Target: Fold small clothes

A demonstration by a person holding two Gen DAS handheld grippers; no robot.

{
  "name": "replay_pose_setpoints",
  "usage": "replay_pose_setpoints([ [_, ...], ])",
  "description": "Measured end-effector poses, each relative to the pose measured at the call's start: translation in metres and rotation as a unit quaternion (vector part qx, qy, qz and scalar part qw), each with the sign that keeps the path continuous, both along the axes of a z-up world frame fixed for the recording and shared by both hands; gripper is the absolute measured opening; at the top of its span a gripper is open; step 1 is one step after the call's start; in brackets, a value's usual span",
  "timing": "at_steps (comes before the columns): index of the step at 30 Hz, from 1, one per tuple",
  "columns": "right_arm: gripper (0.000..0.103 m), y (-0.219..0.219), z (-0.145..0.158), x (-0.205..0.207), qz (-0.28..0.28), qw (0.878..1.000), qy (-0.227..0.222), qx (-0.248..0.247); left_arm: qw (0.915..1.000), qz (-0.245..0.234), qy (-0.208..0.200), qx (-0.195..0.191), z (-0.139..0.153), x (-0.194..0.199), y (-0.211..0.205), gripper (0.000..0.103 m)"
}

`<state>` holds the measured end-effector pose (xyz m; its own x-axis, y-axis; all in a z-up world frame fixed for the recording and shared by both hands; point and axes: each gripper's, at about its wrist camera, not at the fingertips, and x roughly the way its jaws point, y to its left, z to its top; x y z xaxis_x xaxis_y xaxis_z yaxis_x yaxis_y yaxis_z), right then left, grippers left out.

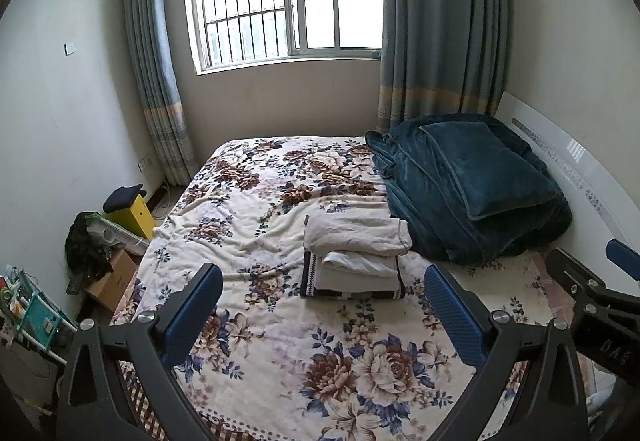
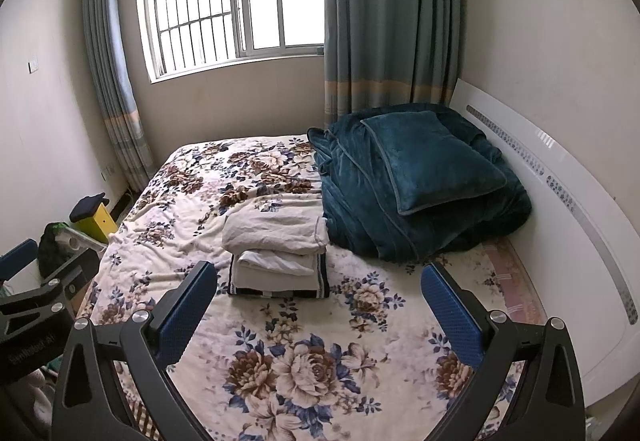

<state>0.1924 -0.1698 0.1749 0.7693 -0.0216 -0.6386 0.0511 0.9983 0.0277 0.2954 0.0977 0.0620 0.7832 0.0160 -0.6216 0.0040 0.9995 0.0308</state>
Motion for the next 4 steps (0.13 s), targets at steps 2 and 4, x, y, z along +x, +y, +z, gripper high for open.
replay_pose_setpoints([
  [2,0.103,-0.0009,0.0004,0.0002,-0.001,1.0,0.0,0.001,1.0,0.001,-0.002,0.001,0.0011,-0.0007,-0.0003,0.103],
  [4,0.103,-0.0006,0.0001,0.0004,0.0,1.0,0.0,0.0,1.0,-0.001,-0.002,-0.001,0.0007,-0.0021,-0.0008,0.103],
])
